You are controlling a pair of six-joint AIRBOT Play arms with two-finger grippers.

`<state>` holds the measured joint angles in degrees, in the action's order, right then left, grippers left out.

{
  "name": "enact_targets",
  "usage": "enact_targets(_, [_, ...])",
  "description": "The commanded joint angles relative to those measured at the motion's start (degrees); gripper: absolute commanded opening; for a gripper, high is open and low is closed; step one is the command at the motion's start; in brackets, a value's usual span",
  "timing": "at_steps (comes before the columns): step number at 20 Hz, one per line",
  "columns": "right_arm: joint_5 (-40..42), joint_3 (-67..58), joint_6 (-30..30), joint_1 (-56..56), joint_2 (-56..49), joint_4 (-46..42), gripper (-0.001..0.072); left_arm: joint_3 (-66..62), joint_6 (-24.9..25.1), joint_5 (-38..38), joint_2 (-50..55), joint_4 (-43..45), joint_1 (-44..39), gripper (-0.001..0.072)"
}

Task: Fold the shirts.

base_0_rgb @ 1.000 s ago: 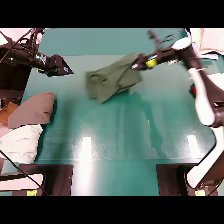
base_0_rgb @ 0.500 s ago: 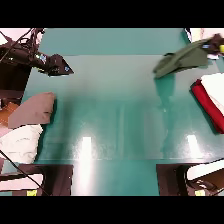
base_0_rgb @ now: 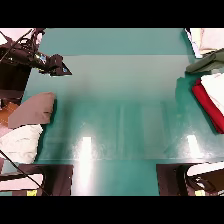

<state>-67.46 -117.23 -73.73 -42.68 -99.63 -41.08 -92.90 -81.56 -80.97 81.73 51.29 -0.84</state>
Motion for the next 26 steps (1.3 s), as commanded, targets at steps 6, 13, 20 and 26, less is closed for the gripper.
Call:
enact_targets(6, [-7.23,-0.9,-0.37,-4.83,7.45,-5.07,0.0017,-0.04,0.63,0.26,-0.02,0.04,0.0,0.0024])
enact_targets(13, [-15.67,14.05,-9.35,-8.44,18.51,-30.77,0.002,-0.04,3.43,0.33,-0.02,0.09,0.0,0.0024])
enact_targets(20, [-17.55,27.93,-11.1,-15.87,23.26,-36.76,0.0551,-0.04,4.07,0.02,-0.02,0.13,0.0,0.0024])
enact_targets(26, [-11.52,29.35,-11.89,-16.11,29.03,-16.74,0.055,-0.04,3.96,2.45,-0.02,0.11,0.0,0.0025])
